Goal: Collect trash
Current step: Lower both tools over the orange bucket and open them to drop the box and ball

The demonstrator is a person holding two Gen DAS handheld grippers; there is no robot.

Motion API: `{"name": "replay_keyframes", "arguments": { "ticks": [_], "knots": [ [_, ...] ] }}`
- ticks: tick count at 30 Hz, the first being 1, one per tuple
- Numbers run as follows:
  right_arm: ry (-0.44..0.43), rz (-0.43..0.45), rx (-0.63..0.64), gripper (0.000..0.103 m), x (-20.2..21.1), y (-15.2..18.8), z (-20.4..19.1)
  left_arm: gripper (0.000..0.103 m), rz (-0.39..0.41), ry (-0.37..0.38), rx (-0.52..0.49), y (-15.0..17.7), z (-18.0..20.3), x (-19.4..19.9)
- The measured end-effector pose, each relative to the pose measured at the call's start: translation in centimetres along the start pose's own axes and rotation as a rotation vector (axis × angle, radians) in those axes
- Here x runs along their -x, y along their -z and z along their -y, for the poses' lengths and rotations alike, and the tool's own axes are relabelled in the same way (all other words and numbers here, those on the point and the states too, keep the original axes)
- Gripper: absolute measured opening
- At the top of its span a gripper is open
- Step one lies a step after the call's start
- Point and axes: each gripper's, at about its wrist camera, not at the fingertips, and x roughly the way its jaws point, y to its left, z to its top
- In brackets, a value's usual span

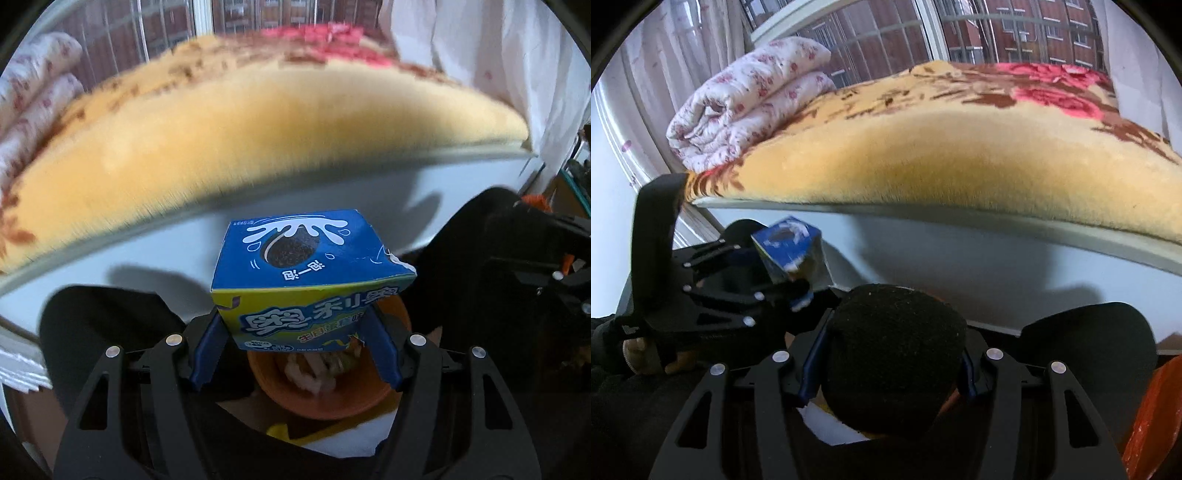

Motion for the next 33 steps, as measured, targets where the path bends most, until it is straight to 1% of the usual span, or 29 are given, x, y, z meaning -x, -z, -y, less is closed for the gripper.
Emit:
{"name": "replay_keyframes", "arguments": {
  "ticks": [3, 4, 8, 11, 14, 17, 22, 23, 25, 26, 27, 30, 33],
  "knots": [
    [0.002, -0.049, 0.012, 0.056, -2.0, 0.2, 0.2, 0.066, -0.081, 0.005, 0.007, 0.3, 0.0, -2.4],
    [0.000, -0.078, 0.014, 0.056, -2.9, 0.3, 0.3, 0.066, -0.120, 0.007, 0.013, 0.4, -0.1, -3.3],
    [-0.007, -0.169, -0.005, 0.056, -5.6, 0.6, 0.7, 0.066, -0.227, 0.012, 0.053, 0.9, -1.0, -5.9],
    [0.004, -0.222, -0.026, 0.056, -7.3, 0.8, 1.3, 0.066, -0.280, 0.018, 0.078, 1.2, -1.6, -7.3],
    [0.002, -0.252, -0.037, 0.056, -8.3, 0.7, 1.8, 0.066, -0.324, 0.021, 0.097, 1.4, -2.1, -8.5],
    [-0.001, -0.279, -0.037, 0.056, -9.1, 0.7, 1.9, 0.066, -0.354, 0.024, 0.111, 1.5, -2.5, -9.3],
    [-0.013, -0.309, -0.022, 0.057, -9.8, 0.6, 1.7, 0.067, -0.380, 0.028, 0.125, 1.6, -2.7, -10.0],
    [-0.015, -0.313, -0.021, 0.059, -9.9, 0.6, 1.7, 0.067, -0.384, 0.029, 0.127, 1.7, -2.9, -10.1],
    [-0.017, -0.321, -0.016, 0.068, -10.2, 0.5, 1.7, 0.070, -0.399, 0.016, 0.131, 1.5, -3.2, -10.5],
    [-0.011, -0.318, -0.014, 0.075, -10.3, 0.4, 1.7, 0.077, -0.407, 0.010, 0.135, 1.6, -3.3, -10.6],
    [-0.004, -0.311, -0.015, 0.075, -10.3, 0.2, 1.6, 0.082, -0.414, 0.004, 0.147, 1.7, -3.6, -10.7],
    [-0.001, -0.284, -0.032, 0.075, -9.3, 0.1, 2.3, 0.082, -0.414, 0.015, 0.171, 1.8, -4.1, -10.7],
    [0.006, -0.243, -0.053, 0.076, -7.6, -0.2, 3.0, 0.082, -0.401, 0.014, 0.175, 1.7, -4.0, -10.5]
  ]
}}
